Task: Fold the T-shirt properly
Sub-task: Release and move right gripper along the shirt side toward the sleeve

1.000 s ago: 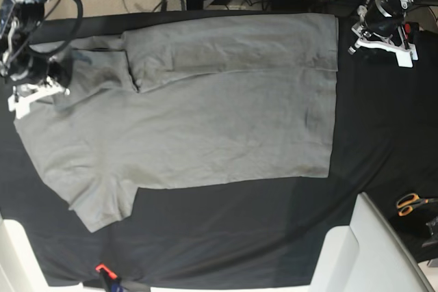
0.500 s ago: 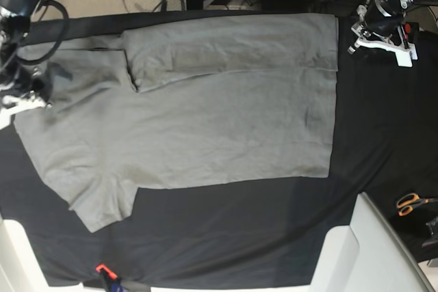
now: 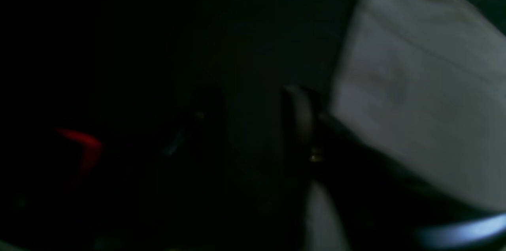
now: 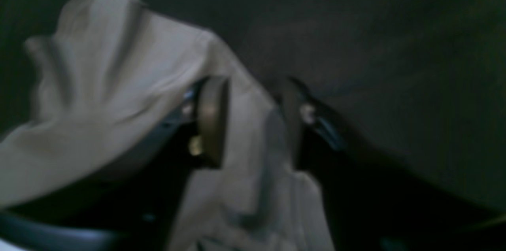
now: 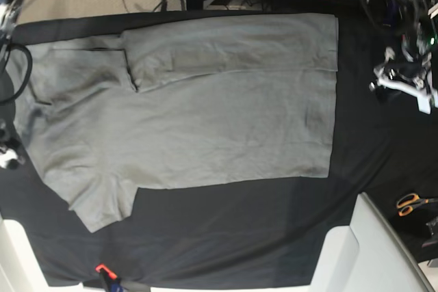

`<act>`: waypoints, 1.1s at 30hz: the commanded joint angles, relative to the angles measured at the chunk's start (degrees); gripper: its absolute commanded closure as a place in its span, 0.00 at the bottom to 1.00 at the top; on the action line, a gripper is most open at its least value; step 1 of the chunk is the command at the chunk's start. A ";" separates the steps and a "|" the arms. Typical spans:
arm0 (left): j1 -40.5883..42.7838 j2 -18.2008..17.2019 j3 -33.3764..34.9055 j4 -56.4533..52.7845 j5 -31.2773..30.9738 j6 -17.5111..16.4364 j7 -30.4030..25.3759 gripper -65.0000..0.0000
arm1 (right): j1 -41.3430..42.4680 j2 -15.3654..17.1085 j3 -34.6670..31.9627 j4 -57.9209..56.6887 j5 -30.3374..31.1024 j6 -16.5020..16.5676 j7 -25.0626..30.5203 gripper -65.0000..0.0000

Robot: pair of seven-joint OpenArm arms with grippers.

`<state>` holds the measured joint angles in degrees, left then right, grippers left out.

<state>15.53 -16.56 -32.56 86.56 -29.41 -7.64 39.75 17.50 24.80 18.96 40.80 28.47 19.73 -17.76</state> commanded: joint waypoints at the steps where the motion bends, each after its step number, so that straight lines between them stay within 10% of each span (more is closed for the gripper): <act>1: -1.68 -1.07 -0.37 -0.45 2.29 -0.14 -0.93 0.41 | 3.03 1.62 -2.04 -2.60 0.41 0.45 3.21 0.52; 6: -6.96 -1.07 -0.37 -7.58 9.58 -1.28 -0.93 0.14 | 8.48 2.76 -8.46 -20.53 0.41 0.45 15.34 0.33; 16: -4.14 -2.04 -0.54 -12.32 10.02 -12.71 -1.11 0.12 | 8.31 2.41 -16.72 -25.98 0.41 0.19 22.37 0.34; 24: -3.35 -2.12 -0.63 -12.23 10.02 -12.80 -1.20 0.12 | 8.39 2.32 -18.21 -25.81 0.41 0.10 22.29 0.99; 33: -3.71 -1.86 -0.37 -12.15 10.02 -12.71 -1.20 0.12 | 8.39 2.68 -17.86 -25.10 0.50 0.10 22.11 1.00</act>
<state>12.23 -17.45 -32.77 73.47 -19.07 -20.18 39.66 24.51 25.87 0.80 14.74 28.45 19.73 3.07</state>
